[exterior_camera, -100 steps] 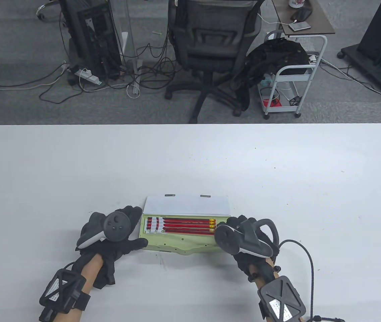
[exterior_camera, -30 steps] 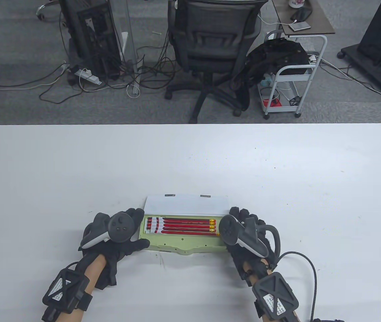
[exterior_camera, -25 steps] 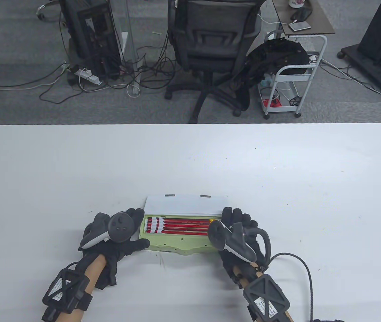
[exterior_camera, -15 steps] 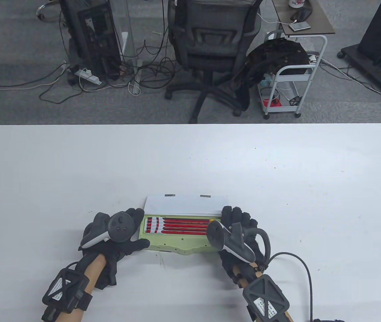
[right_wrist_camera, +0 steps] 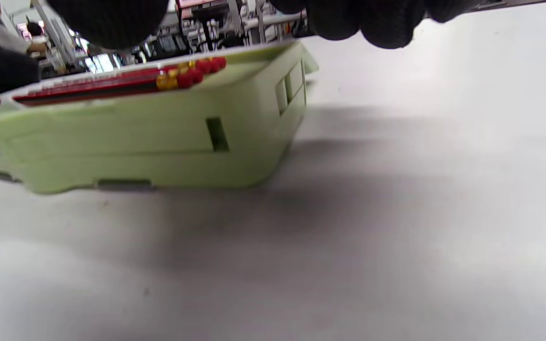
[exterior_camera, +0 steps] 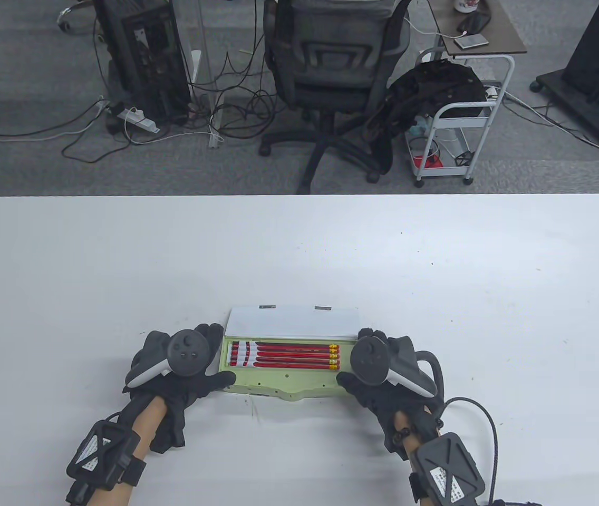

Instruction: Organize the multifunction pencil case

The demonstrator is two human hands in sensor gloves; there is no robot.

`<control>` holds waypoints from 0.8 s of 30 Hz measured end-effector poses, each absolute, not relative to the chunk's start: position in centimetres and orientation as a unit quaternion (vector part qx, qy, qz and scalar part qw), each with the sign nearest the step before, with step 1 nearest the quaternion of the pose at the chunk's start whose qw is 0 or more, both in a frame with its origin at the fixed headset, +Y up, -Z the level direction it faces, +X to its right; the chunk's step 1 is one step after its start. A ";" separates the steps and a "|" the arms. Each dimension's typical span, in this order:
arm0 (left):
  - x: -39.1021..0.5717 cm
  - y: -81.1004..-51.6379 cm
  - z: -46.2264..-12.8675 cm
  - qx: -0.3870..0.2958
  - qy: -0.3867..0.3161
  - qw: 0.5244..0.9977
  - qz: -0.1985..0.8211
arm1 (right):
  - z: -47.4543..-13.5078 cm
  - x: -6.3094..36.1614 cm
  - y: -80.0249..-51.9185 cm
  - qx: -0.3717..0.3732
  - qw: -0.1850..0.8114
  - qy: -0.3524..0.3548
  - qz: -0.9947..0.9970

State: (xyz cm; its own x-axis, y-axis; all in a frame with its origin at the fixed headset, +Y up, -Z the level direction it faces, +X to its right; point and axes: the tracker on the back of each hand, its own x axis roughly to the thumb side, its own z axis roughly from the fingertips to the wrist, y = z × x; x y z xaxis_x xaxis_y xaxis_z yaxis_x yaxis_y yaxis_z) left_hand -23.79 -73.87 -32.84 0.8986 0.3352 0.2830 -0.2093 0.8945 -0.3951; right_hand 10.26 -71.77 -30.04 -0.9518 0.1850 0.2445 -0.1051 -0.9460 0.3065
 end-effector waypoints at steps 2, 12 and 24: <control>-24.0 -73.4 -33.3 -0.169 -0.155 0.959 0.166 | -30.1 10.0 -72.0 0.142 0.064 0.155 0.976; -23.2 -71.2 -37.5 -0.145 -0.030 0.960 0.237 | -30.1 9.5 -72.5 0.133 0.055 0.148 0.979; -20.0 -71.1 -40.0 -0.196 0.039 0.957 0.210 | -30.5 9.7 -72.6 0.118 0.099 0.153 0.976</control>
State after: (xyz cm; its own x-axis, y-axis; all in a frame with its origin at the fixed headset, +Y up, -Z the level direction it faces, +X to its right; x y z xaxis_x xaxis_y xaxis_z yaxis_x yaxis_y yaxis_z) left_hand -19.98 -71.08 -39.98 0.9089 0.3861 -0.1575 -0.4170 0.8355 -0.3578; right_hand 9.67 -72.61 -30.51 -0.9523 0.2297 0.2010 -0.1573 -0.9337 0.3216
